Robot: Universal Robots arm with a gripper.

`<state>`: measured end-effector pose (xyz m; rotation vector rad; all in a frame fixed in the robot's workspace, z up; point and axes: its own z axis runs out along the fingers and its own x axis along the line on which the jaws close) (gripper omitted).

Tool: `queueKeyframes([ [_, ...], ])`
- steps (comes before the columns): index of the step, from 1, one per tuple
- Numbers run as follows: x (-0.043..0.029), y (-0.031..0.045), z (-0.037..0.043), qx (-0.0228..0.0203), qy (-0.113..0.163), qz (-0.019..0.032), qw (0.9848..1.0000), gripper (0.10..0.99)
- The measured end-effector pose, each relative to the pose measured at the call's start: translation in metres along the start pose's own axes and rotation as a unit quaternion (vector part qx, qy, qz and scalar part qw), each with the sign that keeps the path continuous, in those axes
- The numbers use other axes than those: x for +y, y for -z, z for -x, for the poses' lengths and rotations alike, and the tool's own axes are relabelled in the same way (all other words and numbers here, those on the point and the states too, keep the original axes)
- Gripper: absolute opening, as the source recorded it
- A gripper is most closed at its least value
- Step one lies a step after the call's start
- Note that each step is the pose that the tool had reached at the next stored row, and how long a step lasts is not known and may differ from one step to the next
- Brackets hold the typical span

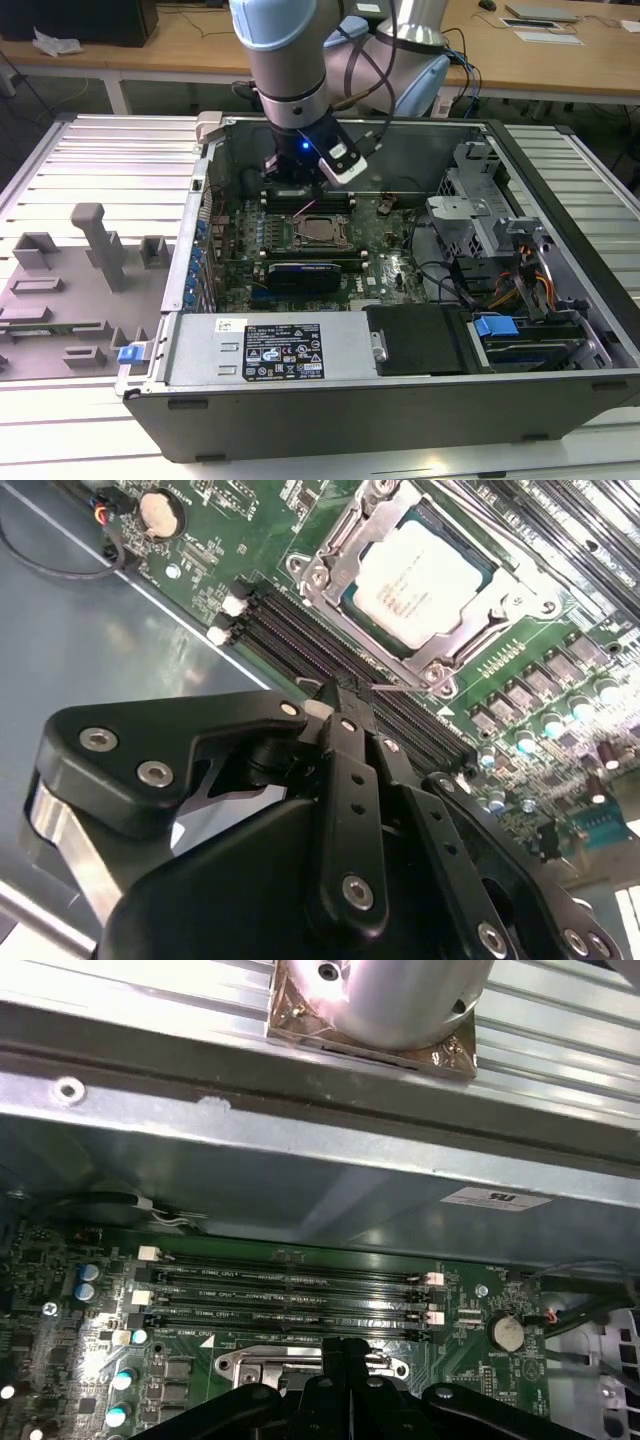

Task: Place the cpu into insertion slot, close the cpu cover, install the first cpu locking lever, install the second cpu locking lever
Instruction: 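Install the first cpu locking lever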

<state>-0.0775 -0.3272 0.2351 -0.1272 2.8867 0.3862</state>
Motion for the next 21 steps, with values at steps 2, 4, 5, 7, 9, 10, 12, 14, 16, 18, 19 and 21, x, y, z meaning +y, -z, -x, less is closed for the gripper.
queueKeyframes([
  [2, -0.001, -0.0037, -0.0009, -0.0002, 0.0, 0.0, 1.0, 0.106],
  [4, -0.0022, -0.008, -0.0004, -0.0003, 0.0, -0.0001, 1.0, 0.106],
  [5, -0.0031, -0.0108, 0.0021, -0.0003, -0.001, -0.0002, 1.0, 0.106],
  [7, -0.0052, -0.0164, 0.0096, -0.0013, -0.004, -0.0014, 1.0, 0.106],
  [9, -0.0045, -0.018, 0.0096, -0.0033, -0.012, -0.0053, 0.9999, 0.106],
  [10, -0.0042, -0.0187, 0.0094, -0.0044, -0.017, -0.0068, 0.9998, 0.106],
  [12, -0.0035, -0.0202, 0.0092, -0.0066, -0.026, -0.0093, 0.9996, 0.106],
  [14, -0.0025, -0.0212, 0.0089, -0.0077, -0.03, -0.0104, 0.9995, 0.106],
  [16, -0.0012, -0.0218, 0.0082, -0.0084, -0.033, -0.011, 0.9994, 0.106],
  [18, 0.0004, -0.0224, 0.0072, -0.009, -0.035, -0.0116, 0.9993, 0.106],
  [19, 0.0015, -0.0228, 0.0066, -0.0094, -0.037, -0.012, 0.9992, 0.106],
  [21, 0.0044, -0.0244, 0.0049, -0.0108, -0.042, -0.0133, 0.999, 0.106],
])
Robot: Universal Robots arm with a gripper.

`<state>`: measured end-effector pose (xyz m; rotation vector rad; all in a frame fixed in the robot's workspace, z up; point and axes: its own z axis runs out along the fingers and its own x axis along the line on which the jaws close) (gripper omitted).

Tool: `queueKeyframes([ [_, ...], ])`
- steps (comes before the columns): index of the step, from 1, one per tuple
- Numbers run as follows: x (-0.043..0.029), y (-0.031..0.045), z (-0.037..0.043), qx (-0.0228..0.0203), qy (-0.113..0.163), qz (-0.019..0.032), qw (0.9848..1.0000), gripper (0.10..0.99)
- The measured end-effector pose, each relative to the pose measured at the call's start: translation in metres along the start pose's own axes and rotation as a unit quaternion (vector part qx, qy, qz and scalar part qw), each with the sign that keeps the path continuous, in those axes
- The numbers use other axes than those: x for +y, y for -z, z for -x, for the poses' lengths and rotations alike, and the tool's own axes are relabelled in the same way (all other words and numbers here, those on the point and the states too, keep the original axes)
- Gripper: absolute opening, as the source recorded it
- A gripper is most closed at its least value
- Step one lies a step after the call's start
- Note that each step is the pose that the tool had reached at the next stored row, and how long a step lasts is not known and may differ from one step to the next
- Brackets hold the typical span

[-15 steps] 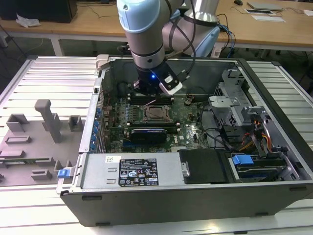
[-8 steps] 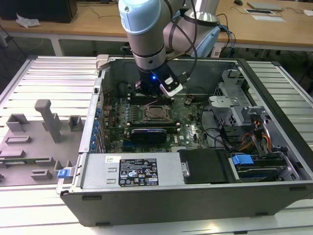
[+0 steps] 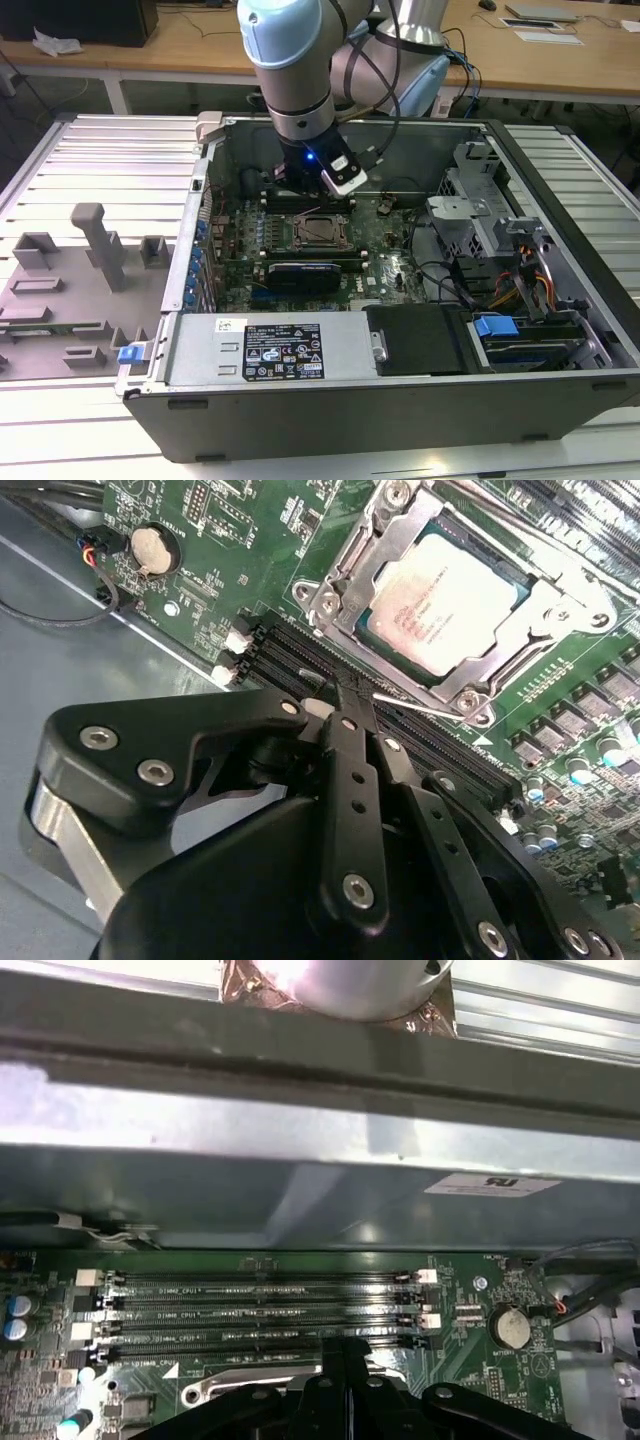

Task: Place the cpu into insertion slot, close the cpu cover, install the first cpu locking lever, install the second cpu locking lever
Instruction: 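Install the first cpu locking lever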

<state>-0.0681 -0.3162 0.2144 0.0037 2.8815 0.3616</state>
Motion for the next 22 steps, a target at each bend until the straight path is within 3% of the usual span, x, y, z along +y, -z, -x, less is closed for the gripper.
queueKeyframes([
  [7, 0.0004, -0.0038, -0.0014, -0.007, -0.027, -0.0069, 0.9996, 0.106],
  [14, 0.0042, -0.0073, -0.0024, -0.0109, -0.042, -0.0105, 0.999, 0.106],
  [22, 0.0056, -0.0122, -0.0037, -0.0193, -0.075, -0.0186, 0.9969, 0.106],
])
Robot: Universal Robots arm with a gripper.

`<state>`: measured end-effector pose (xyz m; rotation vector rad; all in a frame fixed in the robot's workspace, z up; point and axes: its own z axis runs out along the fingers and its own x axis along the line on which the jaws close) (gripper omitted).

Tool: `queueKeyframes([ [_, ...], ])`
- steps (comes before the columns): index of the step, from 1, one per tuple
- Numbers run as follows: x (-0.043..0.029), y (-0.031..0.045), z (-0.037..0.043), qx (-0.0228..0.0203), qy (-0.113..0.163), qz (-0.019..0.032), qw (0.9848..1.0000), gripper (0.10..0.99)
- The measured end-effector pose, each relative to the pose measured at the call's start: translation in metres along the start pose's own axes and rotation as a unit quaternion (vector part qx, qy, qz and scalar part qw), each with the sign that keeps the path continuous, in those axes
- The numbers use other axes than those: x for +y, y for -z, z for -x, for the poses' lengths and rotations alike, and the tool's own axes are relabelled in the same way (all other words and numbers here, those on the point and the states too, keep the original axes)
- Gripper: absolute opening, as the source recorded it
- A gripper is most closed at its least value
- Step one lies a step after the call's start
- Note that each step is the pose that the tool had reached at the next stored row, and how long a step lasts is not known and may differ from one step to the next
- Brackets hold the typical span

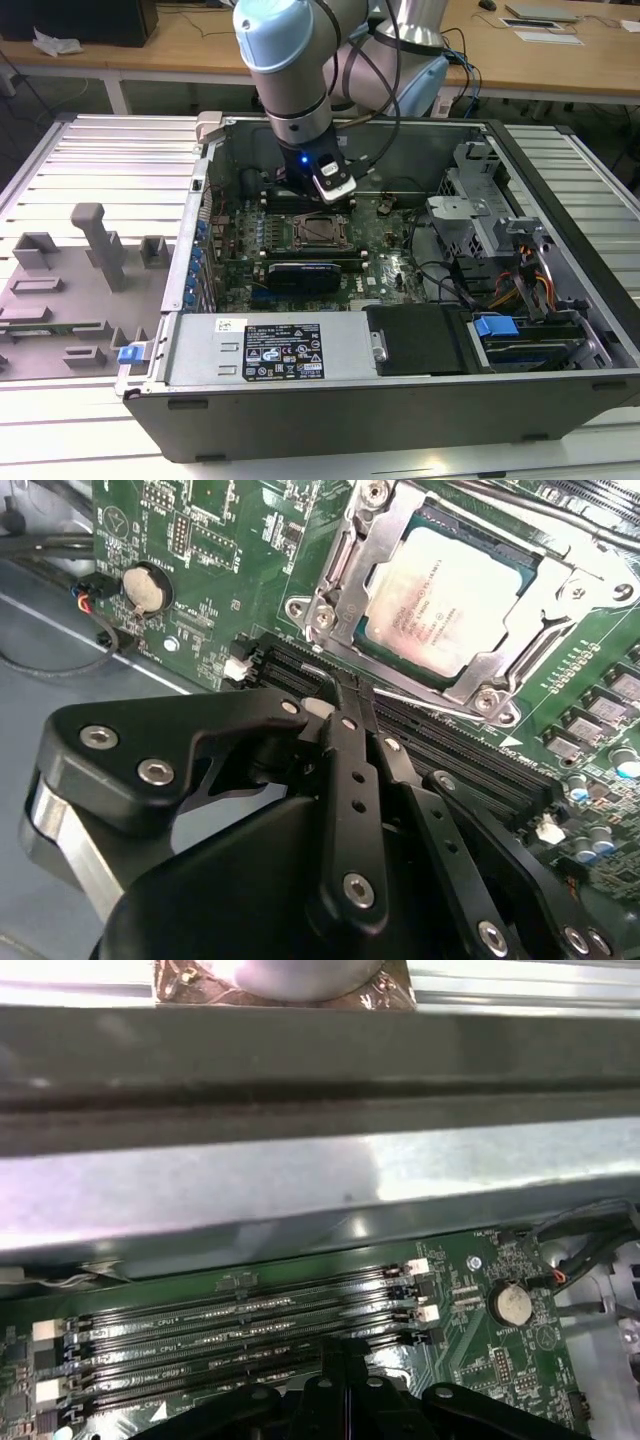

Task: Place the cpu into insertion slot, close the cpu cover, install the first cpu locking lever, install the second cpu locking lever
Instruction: 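Install the first cpu locking lever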

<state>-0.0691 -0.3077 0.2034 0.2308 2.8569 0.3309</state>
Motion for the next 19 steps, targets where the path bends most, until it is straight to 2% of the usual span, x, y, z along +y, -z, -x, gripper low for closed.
queueKeyframes([
  [4, 0.0023, -0.0019, -0.0017, -0.0054, -0.021, -0.0051, 0.9998, 0.106],
  [13, 0.0068, -0.0033, -0.006, -0.0111, -0.043, -0.0105, 0.999, 0.106],
  [19, 0.007, -0.0049, -0.0067, -0.0152, -0.059, -0.0146, 0.998, 0.106],
])
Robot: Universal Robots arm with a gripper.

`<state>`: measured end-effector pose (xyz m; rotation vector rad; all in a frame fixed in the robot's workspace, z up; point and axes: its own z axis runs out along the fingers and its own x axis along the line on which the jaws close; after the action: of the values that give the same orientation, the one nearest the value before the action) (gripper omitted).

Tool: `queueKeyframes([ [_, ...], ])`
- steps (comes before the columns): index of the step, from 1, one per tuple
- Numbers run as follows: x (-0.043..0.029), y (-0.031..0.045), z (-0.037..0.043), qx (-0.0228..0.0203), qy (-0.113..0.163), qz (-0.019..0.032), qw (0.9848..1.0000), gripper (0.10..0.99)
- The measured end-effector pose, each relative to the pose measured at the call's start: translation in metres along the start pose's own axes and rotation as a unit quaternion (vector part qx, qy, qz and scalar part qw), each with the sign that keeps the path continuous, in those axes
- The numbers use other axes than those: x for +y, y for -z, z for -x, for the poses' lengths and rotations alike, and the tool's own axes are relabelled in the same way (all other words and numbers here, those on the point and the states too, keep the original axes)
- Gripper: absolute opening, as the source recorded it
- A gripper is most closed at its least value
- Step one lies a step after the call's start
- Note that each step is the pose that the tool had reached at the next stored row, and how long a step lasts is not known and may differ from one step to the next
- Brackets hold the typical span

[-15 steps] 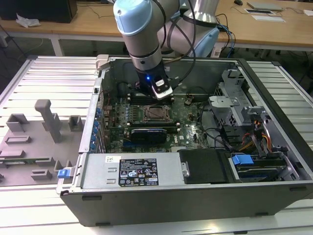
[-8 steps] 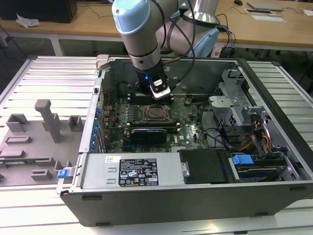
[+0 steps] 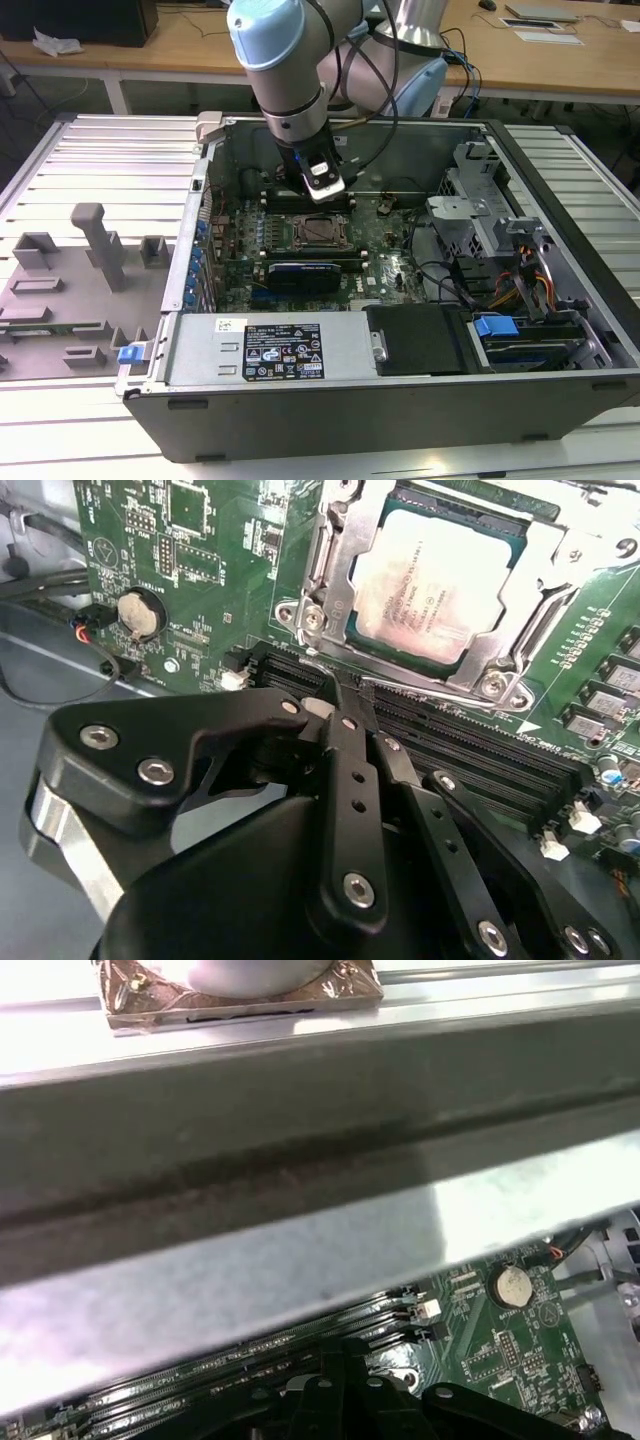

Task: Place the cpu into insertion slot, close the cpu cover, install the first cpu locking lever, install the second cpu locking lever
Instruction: 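Install the first cpu locking lever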

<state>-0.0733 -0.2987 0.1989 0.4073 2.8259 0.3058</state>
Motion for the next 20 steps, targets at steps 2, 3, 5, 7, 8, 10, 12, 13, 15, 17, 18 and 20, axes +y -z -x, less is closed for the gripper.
queueKeyframes([
  [2, -0.0003, -0.0008, -0.0006, -0.0018, -0.007, -0.0016, 1.0, 0.106],
  [3, -0.0004, -0.0011, -0.0007, -0.0022, -0.009, -0.0021, 1.0, 0.106],
  [5, -0.0006, -0.0017, -0.0011, -0.0032, -0.012, -0.0029, 0.9999, 0.106],
  [7, -0.0009, -0.0025, -0.0015, -0.0042, -0.016, -0.0039, 0.9999, 0.106],
  [8, -0.001, -0.0029, -0.0017, -0.0046, -0.018, -0.0045, 0.9998, 0.106],
  [10, -0.0014, -0.004, -0.0021, -0.0057, -0.022, -0.0057, 0.9997, 0.106],
  [12, -0.0016, -0.0053, -0.0025, -0.0067, -0.026, -0.0063, 0.9996, 0.106],
  [13, -0.0016, -0.0055, -0.0025, -0.0069, -0.027, -0.0067, 0.9996, 0.106],
  [15, -0.0017, -0.0056, -0.0026, -0.007, -0.027, -0.0067, 0.9996, 0.106],
  [17, -0.0016, -0.0056, -0.0026, -0.007, -0.027, -0.0066, 0.9996, 0.106],
  [18, -0.0016, -0.0055, -0.0025, -0.007, -0.027, -0.0065, 0.9996, 0.106],
  [20, -0.0012, -0.0042, -0.0022, -0.0069, -0.027, -0.006, 0.9996, 0.106],
])
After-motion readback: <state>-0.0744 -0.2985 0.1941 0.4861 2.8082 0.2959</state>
